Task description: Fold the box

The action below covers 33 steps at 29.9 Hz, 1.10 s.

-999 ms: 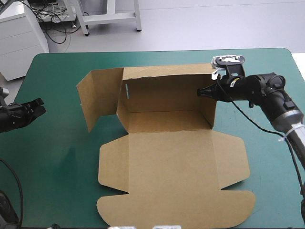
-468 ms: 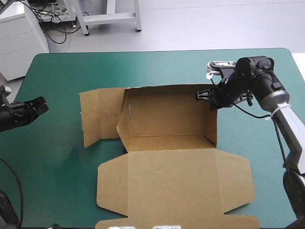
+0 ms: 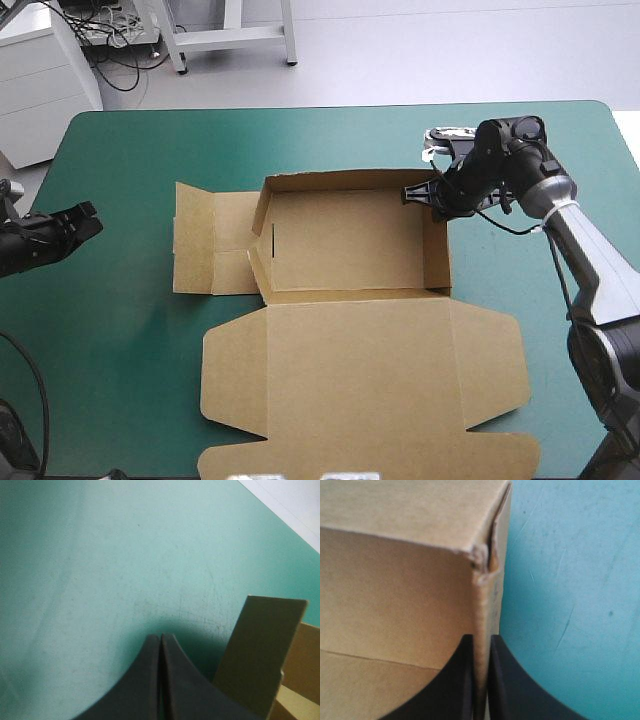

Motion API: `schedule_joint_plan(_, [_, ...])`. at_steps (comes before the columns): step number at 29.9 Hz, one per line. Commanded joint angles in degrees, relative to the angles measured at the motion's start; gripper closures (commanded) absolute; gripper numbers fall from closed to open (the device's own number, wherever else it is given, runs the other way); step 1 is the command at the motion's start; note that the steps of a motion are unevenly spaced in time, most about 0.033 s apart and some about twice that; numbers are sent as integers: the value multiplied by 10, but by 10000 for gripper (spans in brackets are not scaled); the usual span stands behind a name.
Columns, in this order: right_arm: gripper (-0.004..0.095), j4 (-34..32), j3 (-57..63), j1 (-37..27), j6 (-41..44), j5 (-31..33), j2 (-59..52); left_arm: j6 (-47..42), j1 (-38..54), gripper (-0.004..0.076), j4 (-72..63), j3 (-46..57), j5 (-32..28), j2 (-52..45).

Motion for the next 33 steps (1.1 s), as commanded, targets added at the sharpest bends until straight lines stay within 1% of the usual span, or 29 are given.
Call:
schedule_joint_plan(1, [925,-18,-17,0,-8,35,5,1,-4,756,-37,-15,-2,-22])
schedule_joint_plan(7, [925,-46,-57,0,-8,30,33,1,-4,756,-39,-15,-2,-22])
schedule_joint_plan(18, [923,-46,-89,-1,-13,20,58,1,-4,756,-39,-15,1,-22])
schedule_joint_plan(20, [896,-43,-89,-3,-13,22,62,1,-4,756,-39,-15,0,-22])
schedule_joint_plan(21, [877,-43,-89,-5,-13,24,64,1,-4,756,-39,-15,0,-22])
schedule_joint_plan(24, [771,-43,-89,-13,-13,30,67,1,-4,756,-39,-15,0,-22])
schedule_joint_plan(29, [493,-41,-92,-22,2,30,66,1,-4,756,-39,-15,-2,-22])
schedule_joint_plan(33, [330,-43,-112,-27,29,36,66,1,-4,756,-39,-15,-4,-22])
